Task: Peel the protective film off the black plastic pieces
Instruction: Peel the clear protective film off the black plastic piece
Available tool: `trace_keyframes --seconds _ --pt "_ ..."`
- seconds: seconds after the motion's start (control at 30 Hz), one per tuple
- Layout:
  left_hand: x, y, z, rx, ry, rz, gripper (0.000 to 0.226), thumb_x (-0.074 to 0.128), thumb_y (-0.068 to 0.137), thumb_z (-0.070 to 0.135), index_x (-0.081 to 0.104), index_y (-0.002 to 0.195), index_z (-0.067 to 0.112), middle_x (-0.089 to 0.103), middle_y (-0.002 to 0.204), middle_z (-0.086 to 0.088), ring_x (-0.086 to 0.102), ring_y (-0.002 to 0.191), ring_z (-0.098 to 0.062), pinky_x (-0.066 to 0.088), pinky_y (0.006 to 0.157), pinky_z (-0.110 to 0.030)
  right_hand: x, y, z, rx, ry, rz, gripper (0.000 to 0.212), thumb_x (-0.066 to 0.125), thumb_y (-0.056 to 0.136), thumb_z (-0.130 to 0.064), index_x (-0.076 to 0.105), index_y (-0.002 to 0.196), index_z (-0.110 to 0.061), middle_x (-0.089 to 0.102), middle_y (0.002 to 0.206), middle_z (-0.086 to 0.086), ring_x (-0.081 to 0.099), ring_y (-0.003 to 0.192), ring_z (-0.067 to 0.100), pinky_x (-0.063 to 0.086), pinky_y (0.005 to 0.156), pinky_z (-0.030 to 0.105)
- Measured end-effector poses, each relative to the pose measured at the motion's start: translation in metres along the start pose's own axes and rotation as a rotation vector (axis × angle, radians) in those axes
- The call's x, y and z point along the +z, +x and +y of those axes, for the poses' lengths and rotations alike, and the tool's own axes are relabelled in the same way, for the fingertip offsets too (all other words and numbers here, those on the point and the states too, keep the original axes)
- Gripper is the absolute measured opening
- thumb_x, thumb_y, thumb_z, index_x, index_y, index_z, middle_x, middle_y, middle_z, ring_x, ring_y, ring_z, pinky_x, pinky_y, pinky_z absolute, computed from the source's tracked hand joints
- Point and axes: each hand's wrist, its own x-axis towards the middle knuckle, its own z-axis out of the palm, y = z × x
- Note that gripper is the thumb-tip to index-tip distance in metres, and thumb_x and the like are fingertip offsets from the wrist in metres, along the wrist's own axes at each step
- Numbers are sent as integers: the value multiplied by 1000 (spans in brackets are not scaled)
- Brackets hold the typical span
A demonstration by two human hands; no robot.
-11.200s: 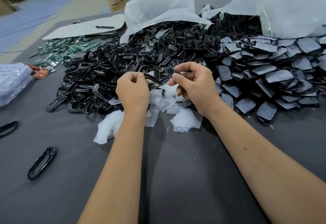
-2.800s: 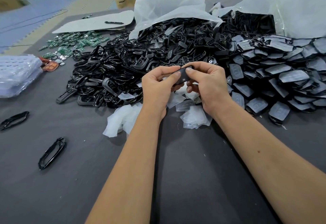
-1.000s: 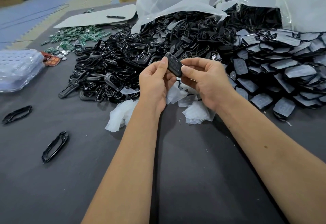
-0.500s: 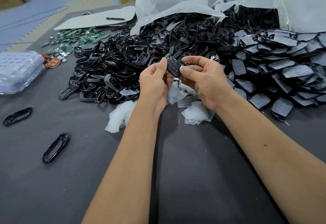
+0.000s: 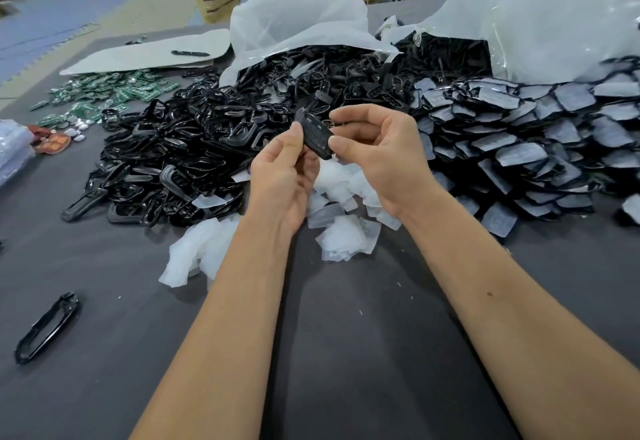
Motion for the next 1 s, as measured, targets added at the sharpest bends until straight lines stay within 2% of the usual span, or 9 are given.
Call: trace_keyframes --seconds 0.1,0.17,0.37,0.5,0.57,0.63,0.7,0.8,1.0 --pt "21 5 -7 -16 -50 -8 8 68 99 12 72 92 9 71 78 -3 60 60 -7 54 56 -16 -18 -1 -6 -75 -116 84 26 80 83 6 76 102 -11 78 83 1 75 82 12 62 80 30" --pt "38 8 -11 39 28 -49 10 68 98 4 74 98 11 74 81 -2 63 64 -8 54 60 -17 -34 0 -11 -148 -254 167 24 81 82 3 77 99 -15 79 85 -2 76 83 8 61 80 27" --pt "98 12 -25 423 609 -148 34 69 86 -12 77 112 9 78 102 -4 74 87 -19 62 84 -32 -84 5 -30 -353 -652 344 25 78 84 0 82 100 -19 74 88 -17 73 83 -1 59 82 17" --pt "125 14 -39 642 1018 -228 44 71 80 -1 77 121 13 75 116 -1 67 109 -16 53 100 -29 -116 8 -36 -396 -868 442 30 67 88 3 82 107 -16 78 98 -7 73 89 8 57 90 22" --pt "134 16 -50 660 1143 -263 49 72 81 5 74 129 16 68 127 0 52 126 -22 35 110 -12 -131 9 -38 -406 -968 452 31 65 88 2 81 108 -15 80 102 1 74 93 18 56 92 28" --pt "142 18 -62 641 1202 -263 48 72 87 16 70 134 22 60 138 3 37 131 -23 18 105 -2 -142 9 -40 -414 -1027 434 31 63 88 3 81 107 -13 80 103 5 74 95 23 56 92 33" --pt "148 21 -71 618 1263 -268 46 70 91 26 67 137 30 51 148 6 30 136 -23 23 109 -16 -150 7 -40 -410 -1075 425 31 62 87 3 81 107 -12 79 104 7 72 97 28 56 92 41" --pt "148 22 -78 597 1372 -277 43 67 93 36 65 136 40 43 156 10 26 141 -22 29 113 -37 -160 5 -39 -386 -1154 422 30 63 88 3 82 105 -13 78 103 9 68 100 31 53 91 40" --pt "140 17 -83 611 1341 -298 41 68 95 37 67 136 36 42 158 9 25 139 -23 27 115 -35 -167 6 -41 -294 -1247 324 24 69 89 -6 82 102 -20 77 102 9 64 103 30 49 92 35"
